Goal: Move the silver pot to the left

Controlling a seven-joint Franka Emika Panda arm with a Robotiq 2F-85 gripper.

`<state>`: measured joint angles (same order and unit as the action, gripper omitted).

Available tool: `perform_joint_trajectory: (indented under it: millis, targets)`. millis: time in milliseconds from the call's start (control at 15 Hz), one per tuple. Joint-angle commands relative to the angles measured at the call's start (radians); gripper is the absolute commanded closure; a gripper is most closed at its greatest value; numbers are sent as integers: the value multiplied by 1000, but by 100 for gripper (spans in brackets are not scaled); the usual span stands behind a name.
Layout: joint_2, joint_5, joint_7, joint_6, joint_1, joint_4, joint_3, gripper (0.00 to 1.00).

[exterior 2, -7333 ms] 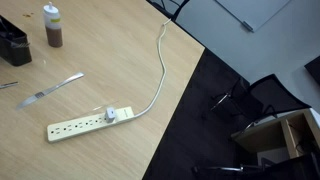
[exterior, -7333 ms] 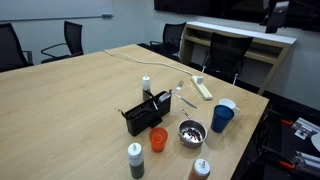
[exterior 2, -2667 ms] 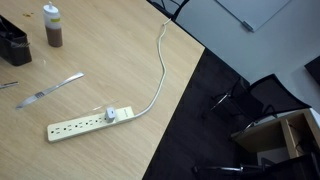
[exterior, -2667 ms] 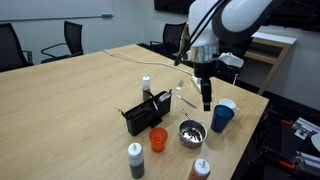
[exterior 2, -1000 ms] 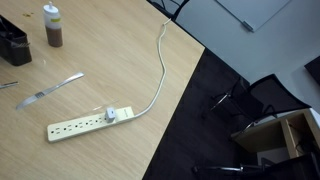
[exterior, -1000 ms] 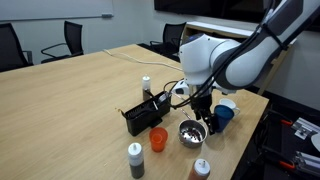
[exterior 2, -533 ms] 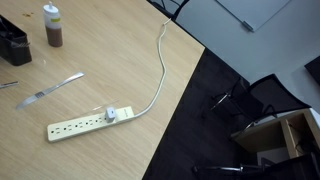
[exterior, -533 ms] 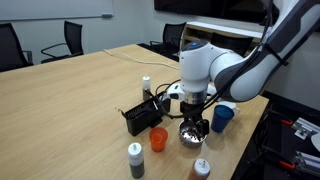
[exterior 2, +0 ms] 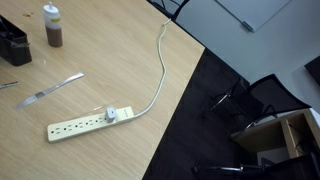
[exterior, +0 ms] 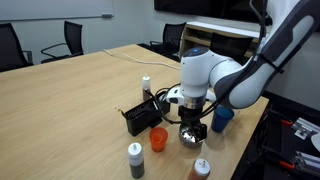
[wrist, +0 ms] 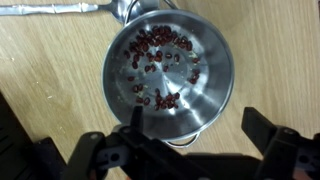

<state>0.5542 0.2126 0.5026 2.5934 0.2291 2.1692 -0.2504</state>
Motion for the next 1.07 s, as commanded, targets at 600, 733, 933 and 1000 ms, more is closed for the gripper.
perform_joint_trajectory:
  millis: [600, 733, 933, 1000]
  targets:
    - [43, 80, -74, 30, 19, 7, 5, 0]
    - [54, 90, -79, 40, 26, 10, 12, 0]
    - [74, 105, -89, 65, 28, 16, 18, 0]
    - [81, 107, -91, 73, 26, 17, 18, 0]
